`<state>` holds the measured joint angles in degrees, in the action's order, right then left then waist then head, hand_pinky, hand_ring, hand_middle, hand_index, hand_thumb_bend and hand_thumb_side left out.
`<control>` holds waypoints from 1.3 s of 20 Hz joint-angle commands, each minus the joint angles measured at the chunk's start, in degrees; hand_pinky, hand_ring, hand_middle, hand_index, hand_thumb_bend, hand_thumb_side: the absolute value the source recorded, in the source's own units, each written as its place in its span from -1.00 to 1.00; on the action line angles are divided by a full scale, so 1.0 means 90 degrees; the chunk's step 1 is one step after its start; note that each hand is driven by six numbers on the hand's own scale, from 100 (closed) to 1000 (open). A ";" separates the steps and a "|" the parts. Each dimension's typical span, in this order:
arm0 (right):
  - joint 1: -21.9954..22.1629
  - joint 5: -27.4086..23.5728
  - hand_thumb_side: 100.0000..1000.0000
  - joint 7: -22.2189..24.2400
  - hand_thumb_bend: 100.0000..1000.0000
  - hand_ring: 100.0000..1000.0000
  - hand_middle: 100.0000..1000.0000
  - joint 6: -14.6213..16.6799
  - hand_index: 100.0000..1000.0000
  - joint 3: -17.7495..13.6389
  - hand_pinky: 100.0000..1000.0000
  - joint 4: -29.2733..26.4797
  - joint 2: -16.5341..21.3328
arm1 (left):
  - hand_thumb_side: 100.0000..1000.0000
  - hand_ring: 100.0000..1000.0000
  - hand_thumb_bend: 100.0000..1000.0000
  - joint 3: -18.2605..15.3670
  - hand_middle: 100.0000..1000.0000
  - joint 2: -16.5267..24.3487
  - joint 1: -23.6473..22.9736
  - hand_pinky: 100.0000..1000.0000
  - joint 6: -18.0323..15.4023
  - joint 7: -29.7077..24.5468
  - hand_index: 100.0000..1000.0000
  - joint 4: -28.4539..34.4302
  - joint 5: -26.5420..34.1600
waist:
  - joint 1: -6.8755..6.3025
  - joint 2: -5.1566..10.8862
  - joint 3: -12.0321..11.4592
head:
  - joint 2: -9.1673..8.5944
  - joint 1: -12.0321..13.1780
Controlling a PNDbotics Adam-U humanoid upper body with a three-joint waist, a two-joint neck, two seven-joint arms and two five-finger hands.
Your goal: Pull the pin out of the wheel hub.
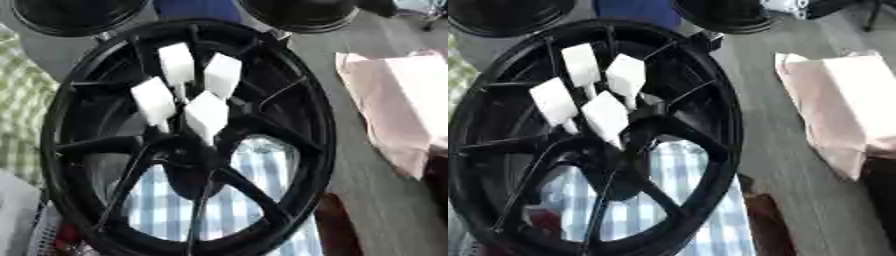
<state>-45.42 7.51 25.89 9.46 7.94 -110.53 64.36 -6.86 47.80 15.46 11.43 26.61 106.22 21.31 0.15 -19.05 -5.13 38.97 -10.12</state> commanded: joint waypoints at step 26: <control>-0.1619 0.0164 -0.22 0.1545 -0.04 0.70 0.70 0.0506 0.68 0.1139 0.84 0.0815 -0.0575 | 0.19 0.47 1.00 0.0000 0.43 0.0255 0.0146 0.39 0.0003 -0.0086 0.57 0.0049 -0.0025 | 0.0095 0.0136 -0.0041 | -0.0030 -0.0106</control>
<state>-58.90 8.25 38.77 13.71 17.74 -103.67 58.82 -6.50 47.83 16.11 11.49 26.08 106.19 21.22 0.35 -19.26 -5.43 38.58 -10.73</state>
